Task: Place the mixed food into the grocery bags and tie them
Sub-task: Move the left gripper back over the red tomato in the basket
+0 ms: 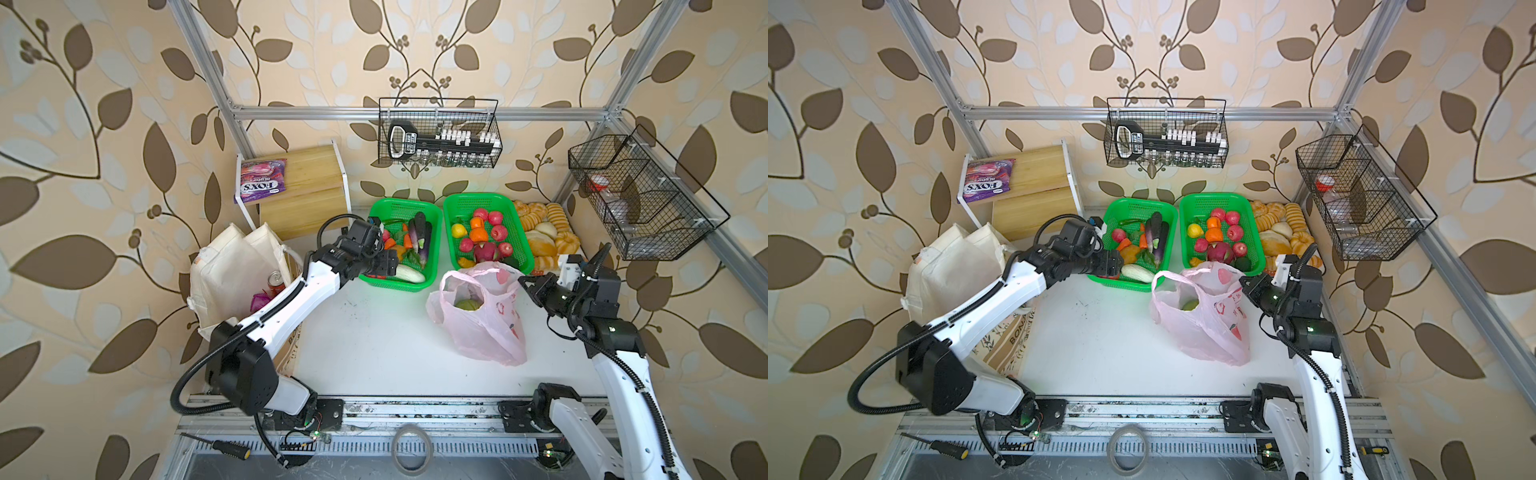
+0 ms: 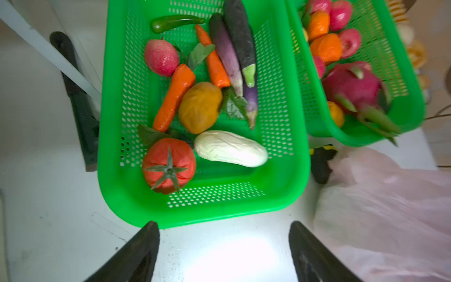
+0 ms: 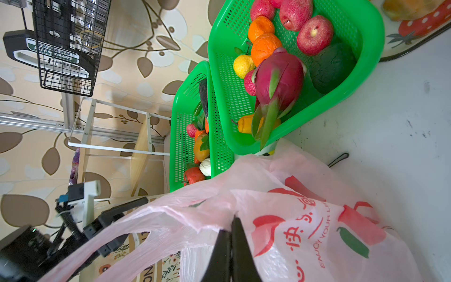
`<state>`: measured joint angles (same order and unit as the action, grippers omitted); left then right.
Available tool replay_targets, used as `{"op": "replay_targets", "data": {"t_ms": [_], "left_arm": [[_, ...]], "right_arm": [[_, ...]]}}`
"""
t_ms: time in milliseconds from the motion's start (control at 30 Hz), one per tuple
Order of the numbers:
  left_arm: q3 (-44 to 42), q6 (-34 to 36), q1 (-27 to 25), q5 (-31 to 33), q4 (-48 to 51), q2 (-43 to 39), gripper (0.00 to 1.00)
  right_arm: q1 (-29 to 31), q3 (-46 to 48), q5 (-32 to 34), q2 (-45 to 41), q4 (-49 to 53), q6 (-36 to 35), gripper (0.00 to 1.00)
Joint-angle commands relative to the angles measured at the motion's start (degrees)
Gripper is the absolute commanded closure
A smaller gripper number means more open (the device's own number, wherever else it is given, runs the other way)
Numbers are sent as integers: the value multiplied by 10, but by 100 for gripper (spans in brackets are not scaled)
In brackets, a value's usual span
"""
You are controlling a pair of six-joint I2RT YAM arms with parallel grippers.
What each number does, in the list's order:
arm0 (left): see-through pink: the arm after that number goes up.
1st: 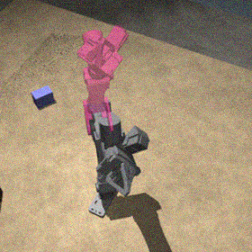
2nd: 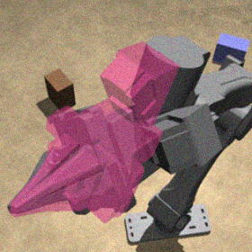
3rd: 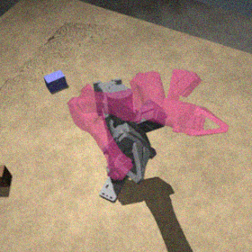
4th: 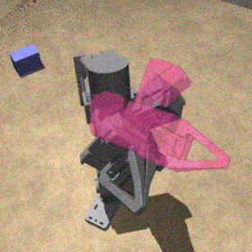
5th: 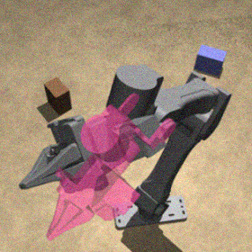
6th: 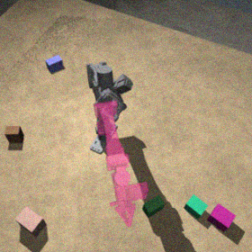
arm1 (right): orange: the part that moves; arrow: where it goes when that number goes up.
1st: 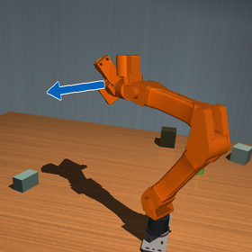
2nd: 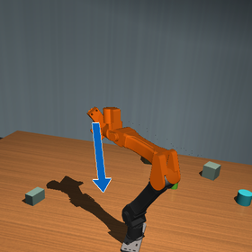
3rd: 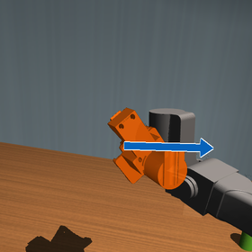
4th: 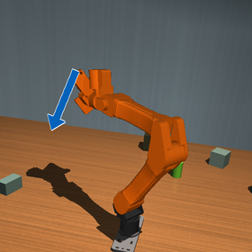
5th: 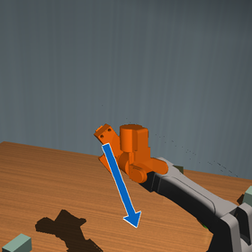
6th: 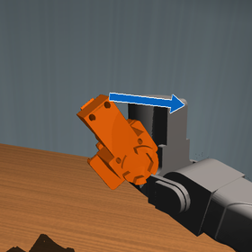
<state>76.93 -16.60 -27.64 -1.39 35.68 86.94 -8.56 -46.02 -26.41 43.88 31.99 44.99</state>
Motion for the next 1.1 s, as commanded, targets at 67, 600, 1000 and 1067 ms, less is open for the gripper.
{"op": "replay_targets", "data": {"t_ms": [67, 600, 1000, 1067], "left_arm": [[131, 42, 8, 46, 152, 108, 8], [280, 81, 33, 88, 221, 311, 4], [302, 95, 35, 89, 235, 375, 16], [304, 99, 35, 90, 233, 378, 18]], "right_arm": [[6, -7, -12, -10, -5, 8, 100], [13, -13, -20, -14, -12, 11, 100], [13, -7, -21, -18, -15, 12, 100], [14, -7, -22, -19, -14, 12, 100]]}}
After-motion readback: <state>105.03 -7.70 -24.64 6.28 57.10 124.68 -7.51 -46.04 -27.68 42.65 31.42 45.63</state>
